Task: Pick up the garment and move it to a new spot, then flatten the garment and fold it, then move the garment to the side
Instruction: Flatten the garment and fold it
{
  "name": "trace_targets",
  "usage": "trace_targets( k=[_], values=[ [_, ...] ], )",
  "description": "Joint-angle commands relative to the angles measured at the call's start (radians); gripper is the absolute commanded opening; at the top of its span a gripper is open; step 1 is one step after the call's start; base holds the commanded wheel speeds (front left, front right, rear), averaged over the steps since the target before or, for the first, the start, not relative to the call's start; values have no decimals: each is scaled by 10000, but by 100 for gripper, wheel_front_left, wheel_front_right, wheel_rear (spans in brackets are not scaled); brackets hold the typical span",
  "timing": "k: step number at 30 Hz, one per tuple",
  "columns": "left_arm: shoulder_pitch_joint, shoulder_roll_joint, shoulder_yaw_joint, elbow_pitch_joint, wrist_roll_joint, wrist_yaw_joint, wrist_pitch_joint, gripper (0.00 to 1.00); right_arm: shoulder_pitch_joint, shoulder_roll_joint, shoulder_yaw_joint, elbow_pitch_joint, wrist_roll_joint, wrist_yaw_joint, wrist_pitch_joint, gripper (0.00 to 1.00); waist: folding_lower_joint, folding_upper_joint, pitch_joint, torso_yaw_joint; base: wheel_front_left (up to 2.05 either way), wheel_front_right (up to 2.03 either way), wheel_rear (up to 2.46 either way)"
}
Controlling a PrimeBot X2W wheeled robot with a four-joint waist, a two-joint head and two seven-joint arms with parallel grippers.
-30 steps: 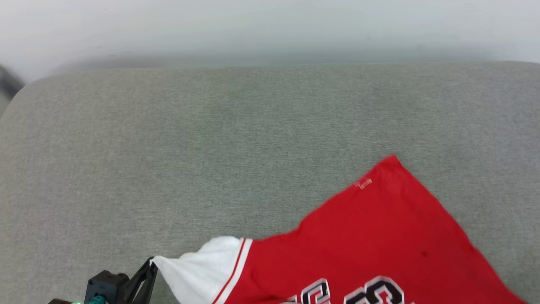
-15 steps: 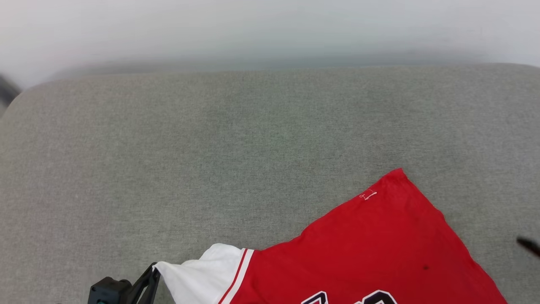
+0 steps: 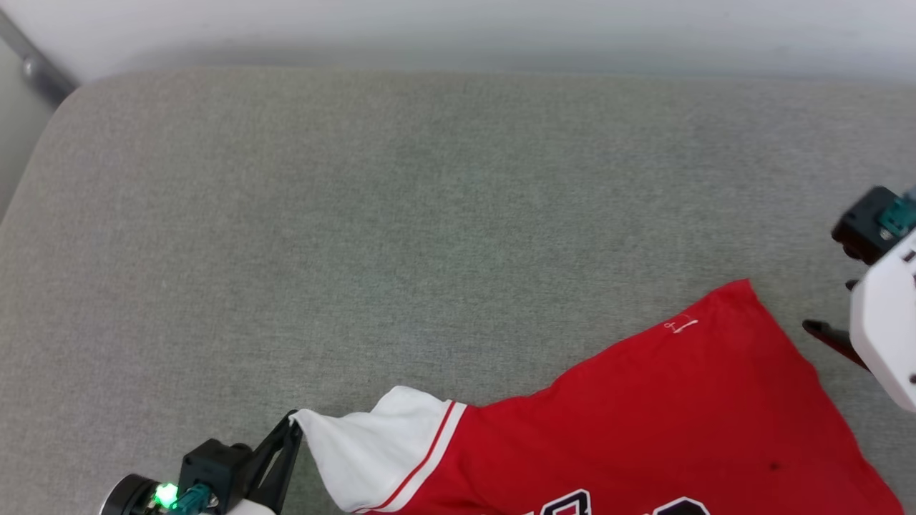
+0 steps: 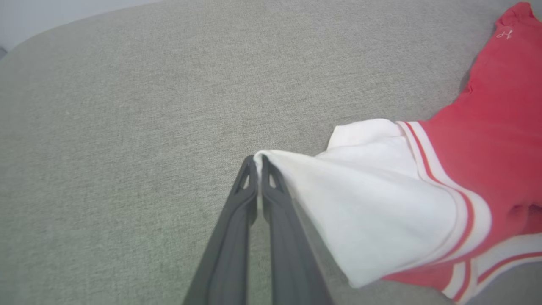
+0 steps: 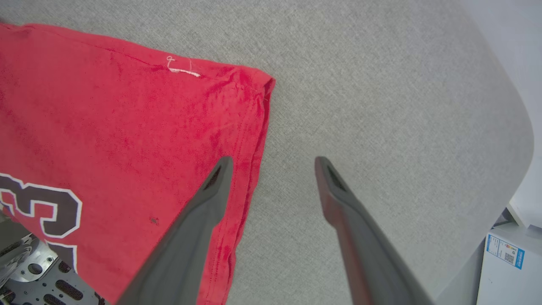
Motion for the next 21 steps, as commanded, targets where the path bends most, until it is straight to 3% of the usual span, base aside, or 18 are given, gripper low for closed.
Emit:
trace_targets(
  k=[1, 9, 20, 21],
  values=[
    [-197, -75, -1, 34, 86, -53, 9, 0, -338, 179, 165, 219, -148, -7, 187, 100, 0, 0, 259, 219, 0, 0, 0],
    [-862, -561, -132, 219, 393, -289, 71, 0, -1736, 1313, 1081, 1942, -386, -7, 423, 100, 0, 0, 1141, 702, 0, 0, 0],
    [-1343, -1001, -202, 629, 486, -511, 57, 0, -1661, 1847, 2742, 3469, 89, -7, -371, 100, 0, 0, 1576, 965, 0, 0, 0],
    [-1333, -1030, -212, 681, 462, -547, 54, 0, -1668, 1846, 2871, 3482, 122, -7, -546, 33, 0, 0, 1510, 952, 0, 0, 0]
  ],
)
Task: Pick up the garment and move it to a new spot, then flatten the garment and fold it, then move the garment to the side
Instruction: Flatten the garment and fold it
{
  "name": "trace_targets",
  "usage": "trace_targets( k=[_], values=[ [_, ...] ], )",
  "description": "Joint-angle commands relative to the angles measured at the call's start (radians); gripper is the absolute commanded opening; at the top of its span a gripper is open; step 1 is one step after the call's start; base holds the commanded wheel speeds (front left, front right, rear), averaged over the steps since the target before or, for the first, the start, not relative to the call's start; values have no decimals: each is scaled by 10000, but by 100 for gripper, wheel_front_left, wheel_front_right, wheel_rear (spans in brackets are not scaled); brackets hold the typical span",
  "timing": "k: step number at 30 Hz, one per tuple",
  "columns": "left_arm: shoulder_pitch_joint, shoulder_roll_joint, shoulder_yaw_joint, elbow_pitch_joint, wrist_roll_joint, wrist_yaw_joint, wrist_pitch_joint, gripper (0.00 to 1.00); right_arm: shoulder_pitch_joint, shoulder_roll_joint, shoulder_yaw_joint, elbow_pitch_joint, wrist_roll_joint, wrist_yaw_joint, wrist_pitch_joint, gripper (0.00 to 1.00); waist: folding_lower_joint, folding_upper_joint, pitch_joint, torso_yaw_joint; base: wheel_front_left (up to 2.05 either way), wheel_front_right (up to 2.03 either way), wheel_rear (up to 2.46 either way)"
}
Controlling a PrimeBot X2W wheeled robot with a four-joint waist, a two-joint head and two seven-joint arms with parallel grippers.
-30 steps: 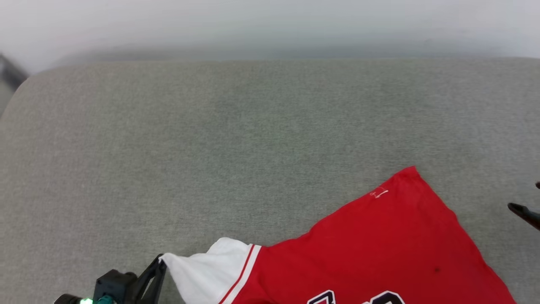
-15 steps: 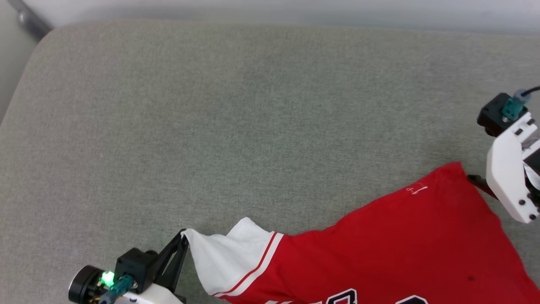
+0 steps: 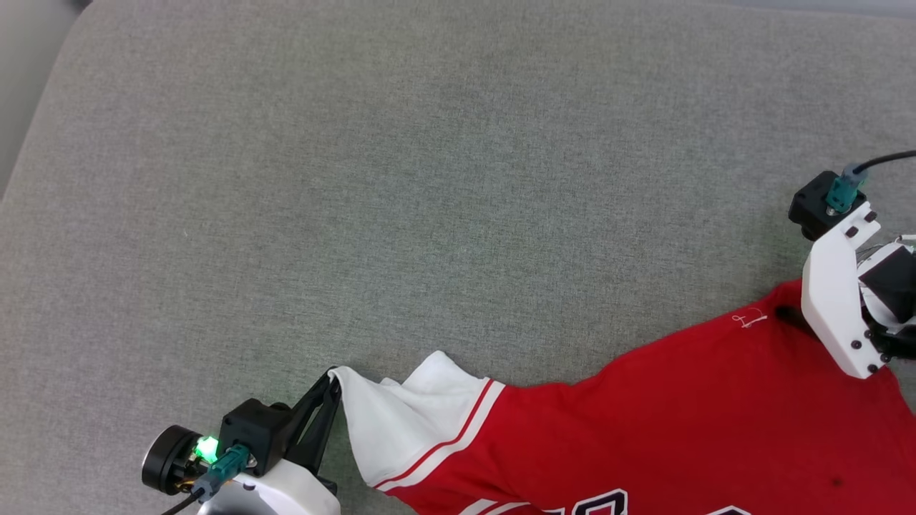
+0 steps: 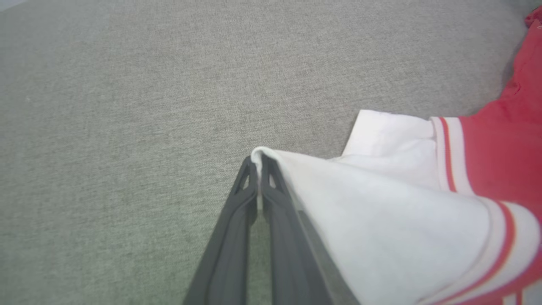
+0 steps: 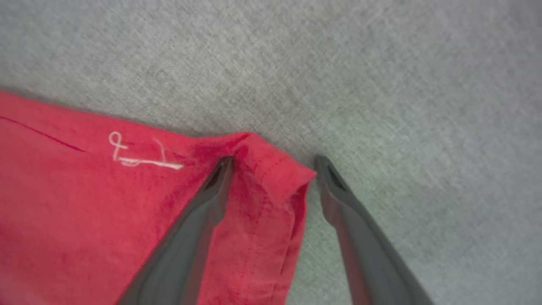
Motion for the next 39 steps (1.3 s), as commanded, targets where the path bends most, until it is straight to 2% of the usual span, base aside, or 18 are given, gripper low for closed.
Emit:
trace_targets(
  k=[1, 6, 13, 18, 21, 25, 30, 39],
  values=[
    [-98, -45, -17, 81, -65, -67, -34, 0, 350, 300, 507, 222, 98, -6, -246, 0, 0, 0, -149, -38, 0, 0, 0],
    [123, -75, -51, 333, -143, -144, -65, 0, 85, -28, 635, 134, 272, -7, -1502, 0, 0, 0, -942, -259, 0, 0, 0],
    [102, 186, 122, 432, -209, -177, -90, 0, 167, -411, 549, -246, 632, -7, -3465, 0, 0, 0, -2324, -703, 0, 0, 0],
    [-307, 281, 453, 304, -199, -181, -113, 0, 150, -586, 318, -450, 686, -7, -4251, 0, 0, 0, -2954, -1001, 0, 0, 0],
    [-1203, 357, 672, 300, 47, -377, 50, 0, -236, -592, -34, -514, 488, -7, -4714, 0, 0, 0, -3247, -1311, 0, 0, 0],
    [-2178, 282, 784, 446, 331, -658, 283, 0, -594, -463, -434, -419, 281, -7, -4983, 0, 0, 0, -3332, -1448, 0, 0, 0],
    [-4154, -90, 869, 1103, 892, -1216, 758, 0, -1149, -88, -1107, -143, -158, -7, -5276, 0, 0, 0, -3149, -1635, 0, 0, 0],
    [-7925, -626, 1606, 2397, 1474, -2041, 1199, 0, -3230, 740, -2518, 495, -1228, -9, -5474, 0, 0, 0, -1693, -1969, 0, 0, 0]
  ],
)
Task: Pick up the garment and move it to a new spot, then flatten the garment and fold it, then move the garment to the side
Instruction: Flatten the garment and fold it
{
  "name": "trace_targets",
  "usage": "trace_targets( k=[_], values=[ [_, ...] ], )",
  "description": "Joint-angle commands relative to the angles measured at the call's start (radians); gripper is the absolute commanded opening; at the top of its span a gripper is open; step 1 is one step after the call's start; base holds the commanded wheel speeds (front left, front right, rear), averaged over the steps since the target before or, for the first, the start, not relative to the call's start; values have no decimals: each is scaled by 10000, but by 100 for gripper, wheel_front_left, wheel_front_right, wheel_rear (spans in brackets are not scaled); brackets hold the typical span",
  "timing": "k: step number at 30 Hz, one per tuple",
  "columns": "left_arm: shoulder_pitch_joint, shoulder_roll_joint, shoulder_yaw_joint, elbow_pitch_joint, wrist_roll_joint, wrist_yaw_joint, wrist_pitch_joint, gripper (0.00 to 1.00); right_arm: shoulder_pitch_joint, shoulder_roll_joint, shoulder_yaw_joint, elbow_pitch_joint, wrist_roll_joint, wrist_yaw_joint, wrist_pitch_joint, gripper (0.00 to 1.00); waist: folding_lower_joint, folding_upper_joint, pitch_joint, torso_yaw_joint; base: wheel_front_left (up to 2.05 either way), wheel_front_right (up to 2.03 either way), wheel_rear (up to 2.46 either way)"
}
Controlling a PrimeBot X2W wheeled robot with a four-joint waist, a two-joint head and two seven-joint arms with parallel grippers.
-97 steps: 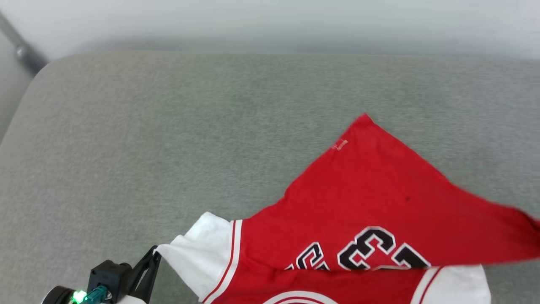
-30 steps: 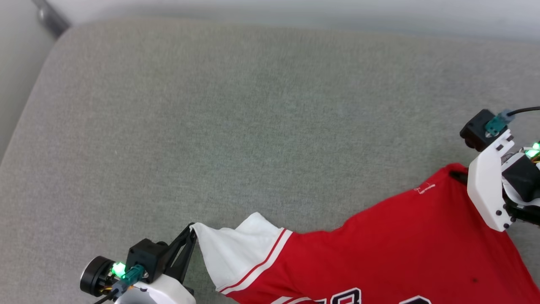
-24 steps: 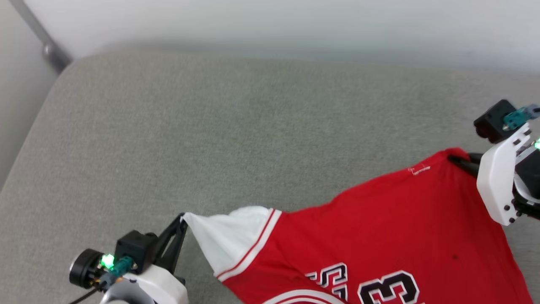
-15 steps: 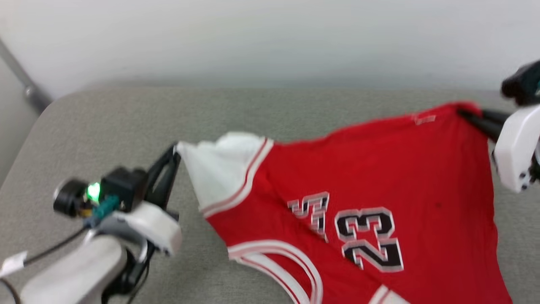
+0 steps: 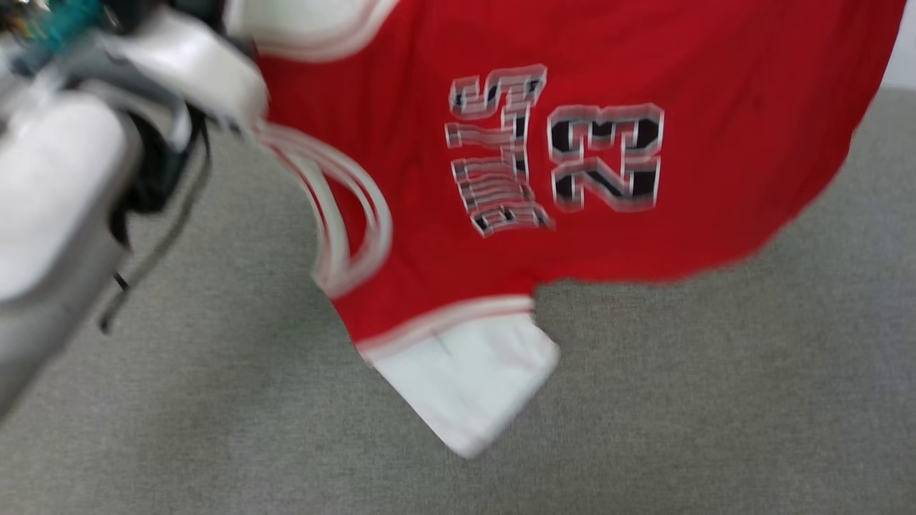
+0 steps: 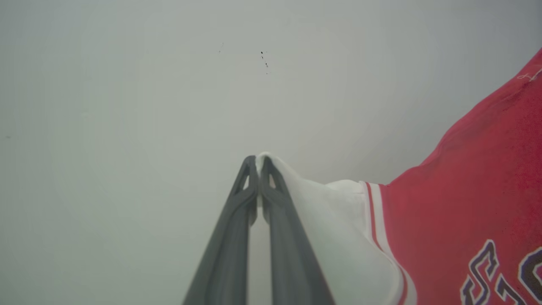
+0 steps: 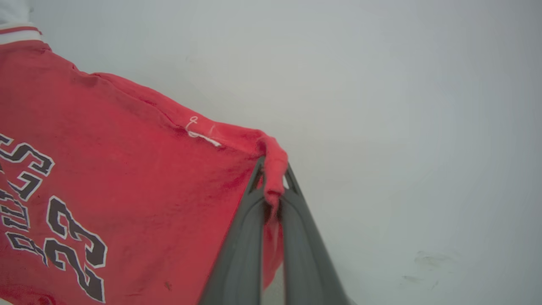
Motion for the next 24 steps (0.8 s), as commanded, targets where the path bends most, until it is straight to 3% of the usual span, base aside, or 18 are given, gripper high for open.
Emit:
trace_targets(
  k=[1, 11, 18, 24],
  values=[
    [-401, 10, 112, 98, 107, -35, 52, 0, -366, 143, -136, 74, -146, -11, -32, 0, 0, 0, 649, -142, 0, 0, 0],
    [-4703, -416, 467, 1916, 1017, -1009, 556, 0, -3960, 1122, -707, 1402, -1941, -11, -213, 0, 0, 0, 2667, -152, 0, 0, 0],
    [-7461, -1091, 608, 3801, 1462, -1751, 158, 0, -6295, 1338, -258, 2312, -2666, -11, -397, 0, 0, 0, 3466, -38, 0, 0, 0],
    [-8632, -1459, 554, 5107, 1632, -2132, -252, 0, -7425, 1558, 400, 3139, -2573, -11, -780, 0, 0, 0, 3768, 73, 0, 0, 0]
  ],
)
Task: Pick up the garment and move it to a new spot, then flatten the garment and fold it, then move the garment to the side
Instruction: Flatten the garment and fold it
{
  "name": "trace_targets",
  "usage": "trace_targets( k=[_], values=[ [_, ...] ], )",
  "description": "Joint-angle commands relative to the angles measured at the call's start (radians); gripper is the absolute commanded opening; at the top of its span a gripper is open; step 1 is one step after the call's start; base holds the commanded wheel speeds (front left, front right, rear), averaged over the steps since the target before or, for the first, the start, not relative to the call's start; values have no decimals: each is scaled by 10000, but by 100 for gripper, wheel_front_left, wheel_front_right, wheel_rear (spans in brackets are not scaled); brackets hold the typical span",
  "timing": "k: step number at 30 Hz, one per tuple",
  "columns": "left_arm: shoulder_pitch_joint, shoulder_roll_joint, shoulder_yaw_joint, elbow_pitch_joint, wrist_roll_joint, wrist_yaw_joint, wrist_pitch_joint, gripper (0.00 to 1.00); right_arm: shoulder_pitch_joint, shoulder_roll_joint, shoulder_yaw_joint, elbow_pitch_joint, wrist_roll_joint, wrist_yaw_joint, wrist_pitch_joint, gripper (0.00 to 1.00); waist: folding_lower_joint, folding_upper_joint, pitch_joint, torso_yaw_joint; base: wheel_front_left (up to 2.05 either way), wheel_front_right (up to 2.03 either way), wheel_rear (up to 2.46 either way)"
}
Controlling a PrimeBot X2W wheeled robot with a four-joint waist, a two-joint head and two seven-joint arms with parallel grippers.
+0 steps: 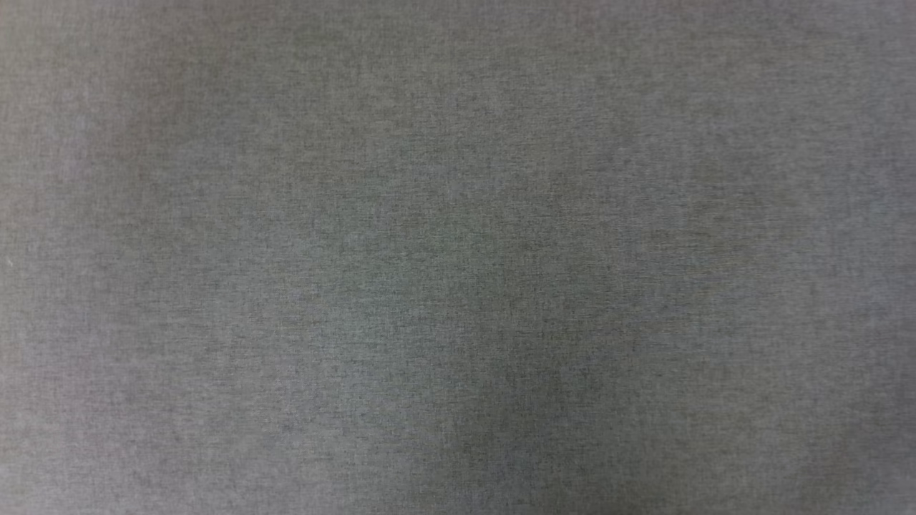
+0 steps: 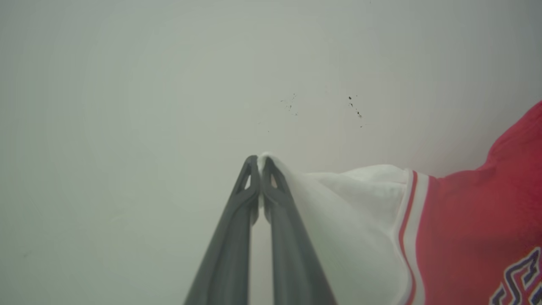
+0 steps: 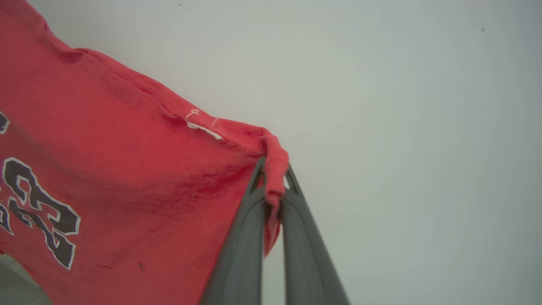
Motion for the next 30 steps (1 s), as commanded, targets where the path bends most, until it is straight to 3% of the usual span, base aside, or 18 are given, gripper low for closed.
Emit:
trace_targets(
  k=[1, 6, 14, 20, 30],
  values=[
    [-158, -6, 21, 199, -4, -40, -92, 0, -103, 106, 147, 185, 80, -11, -130, 0, -2, 0, 100, 66, 0, 0, 0],
    [302, -276, -287, 1244, -82, -480, -458, 0, 136, 227, 1049, 950, 804, -11, -766, 0, -2, 0, 540, 277, 0, 0, 0],
    [2413, -250, -600, 1602, -353, -698, -1003, 0, 1979, -24, 2275, 1179, 1881, -11, -1612, 0, -2, 0, 621, 384, 0, 0, 0],
    [5113, 59, -603, 532, -718, -339, -1204, 0, 3786, -27, 3001, 1218, 2452, -11, -2258, 0, -2, 0, 21, 426, 0, 0, 0],
    [10228, 658, -830, -2067, -1375, 987, -1252, 0, 7184, -295, 3831, 519, 3107, -11, -3054, 0, -2, 0, -1666, 479, 0, 0, 0]
  ],
)
